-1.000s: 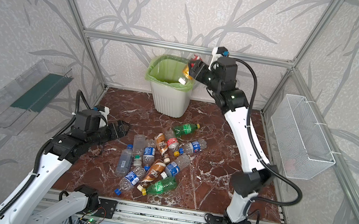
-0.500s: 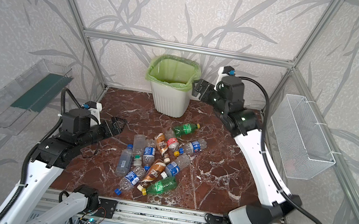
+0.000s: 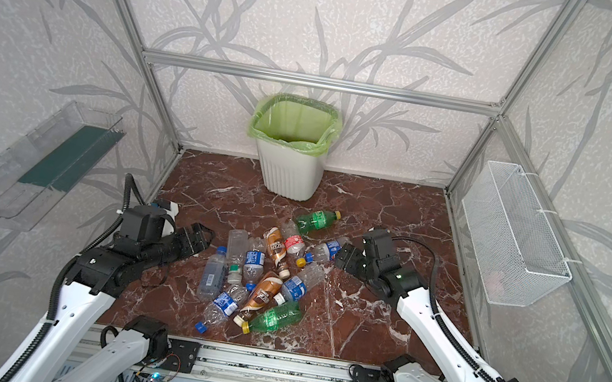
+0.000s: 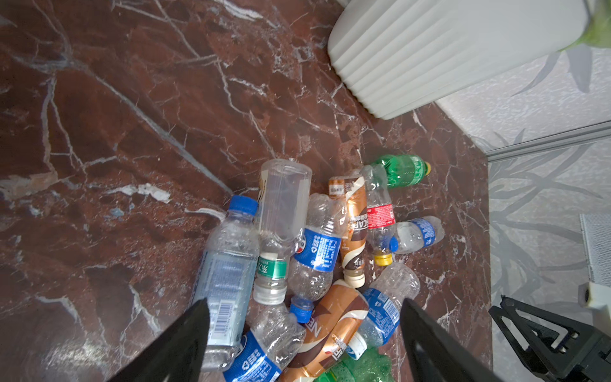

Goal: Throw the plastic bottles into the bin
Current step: 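Bring the right gripper back while the left gripper lowers to a blue-capped bottle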

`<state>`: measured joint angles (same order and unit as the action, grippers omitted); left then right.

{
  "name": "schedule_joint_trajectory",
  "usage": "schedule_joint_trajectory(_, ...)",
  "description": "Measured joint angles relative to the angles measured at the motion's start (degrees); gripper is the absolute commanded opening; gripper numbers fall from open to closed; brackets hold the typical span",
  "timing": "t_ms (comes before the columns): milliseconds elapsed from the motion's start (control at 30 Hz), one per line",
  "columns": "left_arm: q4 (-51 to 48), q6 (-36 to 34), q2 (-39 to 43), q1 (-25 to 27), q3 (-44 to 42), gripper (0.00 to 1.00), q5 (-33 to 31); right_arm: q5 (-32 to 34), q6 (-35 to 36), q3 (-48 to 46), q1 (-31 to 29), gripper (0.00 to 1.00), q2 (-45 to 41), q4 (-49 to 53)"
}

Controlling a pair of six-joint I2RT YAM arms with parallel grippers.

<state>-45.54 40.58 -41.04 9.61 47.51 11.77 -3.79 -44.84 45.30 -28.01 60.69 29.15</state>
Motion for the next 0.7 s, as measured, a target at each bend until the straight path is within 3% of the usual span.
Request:
schedule_joint_trajectory(267,-1.3,1.2,-0.3,0.0,-5.9,0.88,1.4,-1.5,-3.7,-2.0,-5.8,0.87,-0.1,-2.2)
schedule_joint_trajectory(700,-0.3,1.5,-7.4,0.8,-6.9,0.87,1.2,-1.8,-6.4,-3.2,-11.4,0.86,3.8,-5.3)
